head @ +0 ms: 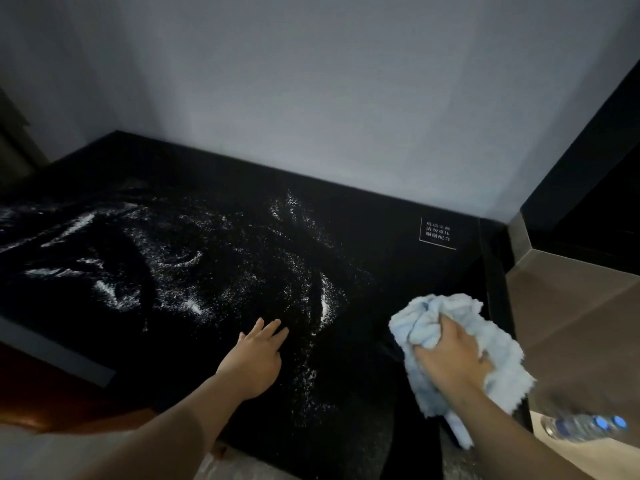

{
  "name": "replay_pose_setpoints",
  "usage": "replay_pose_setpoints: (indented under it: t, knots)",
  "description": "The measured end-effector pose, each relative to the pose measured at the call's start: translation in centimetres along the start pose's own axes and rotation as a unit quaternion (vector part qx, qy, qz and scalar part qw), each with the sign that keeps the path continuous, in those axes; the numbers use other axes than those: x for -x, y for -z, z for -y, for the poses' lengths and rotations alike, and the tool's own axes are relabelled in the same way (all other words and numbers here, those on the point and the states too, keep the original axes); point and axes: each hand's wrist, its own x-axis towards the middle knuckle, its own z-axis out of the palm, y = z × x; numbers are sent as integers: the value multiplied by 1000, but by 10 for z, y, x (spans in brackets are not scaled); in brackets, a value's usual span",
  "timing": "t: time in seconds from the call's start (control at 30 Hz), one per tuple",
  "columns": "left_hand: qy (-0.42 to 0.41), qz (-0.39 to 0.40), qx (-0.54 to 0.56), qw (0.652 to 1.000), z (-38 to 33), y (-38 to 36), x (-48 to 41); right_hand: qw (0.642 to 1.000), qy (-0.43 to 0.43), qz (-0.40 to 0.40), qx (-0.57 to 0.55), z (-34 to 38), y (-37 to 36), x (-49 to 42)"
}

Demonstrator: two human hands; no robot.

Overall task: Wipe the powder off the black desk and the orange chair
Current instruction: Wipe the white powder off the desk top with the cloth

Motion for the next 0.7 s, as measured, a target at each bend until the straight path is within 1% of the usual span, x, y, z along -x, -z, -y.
replay_pose_setpoints:
  t: [0.03, 0.07, 0.1, 0.13, 0.17, 0.2, 0.23, 0.27, 0.3, 0.33, 0.4, 0.47, 0.5, 0.53, 0.57, 0.63, 0.7]
  knots:
    - [4, -7, 11, 1000, -2, -2, 2, 999, -7, -15, 34, 9, -6, 11]
    - [7, -14, 18, 1000, -3, -3, 3, 999, 12, -21, 25, 20, -18, 24]
    - [9, -21, 17, 1000, -4, -4, 4, 998, 55, -6, 29, 35, -30, 44]
    - [12, -28, 16, 999, -5, -5, 5, 991, 126, 11, 46, 49, -43, 62]
    - [13, -34, 16, 999, -5, -5, 7, 977, 201, 44, 58, 55, -55, 79]
    - [13, -39, 17, 999, -4, -6, 9, 962, 255, 81, 61, 56, -63, 92]
    - [13, -43, 17, 999, -4, -7, 11, 951, 282, 108, 61, 55, -62, 98]
    - [12, -47, 16, 999, -3, -8, 14, 948, 290, 116, 63, 50, -57, 92]
    - [12, -49, 12, 999, -3, -9, 17, 954, 274, 109, 59, 41, -49, 80]
    - [11, -46, 11, 999, -3, -10, 21, 968, 231, 92, 44, 30, -40, 66]
    - [12, -38, 15, 999, -2, -13, 25, 992, 107, 55, 29, 8, -16, 42]
    - [13, -28, 18, 999, -4, -17, 27, 998, 19, -8, 65, -1, -6, 39]
    - [14, -25, 19, 999, -5, -17, 28, 995, 2, -24, 95, 2, -9, 46]
    - [15, -24, 22, 999, -5, -17, 30, 994, 5, -21, 107, 10, -17, 58]
    - [15, -26, 22, 999, -6, -17, 31, 995, 30, -2, 100, 20, -28, 73]
    - [16, -36, 13, 999, -7, -18, 31, 987, 128, 40, 86, 38, -55, 105]
    - [19, -43, 7, 999, -8, -19, 31, 969, 216, 79, 89, 47, -66, 125]
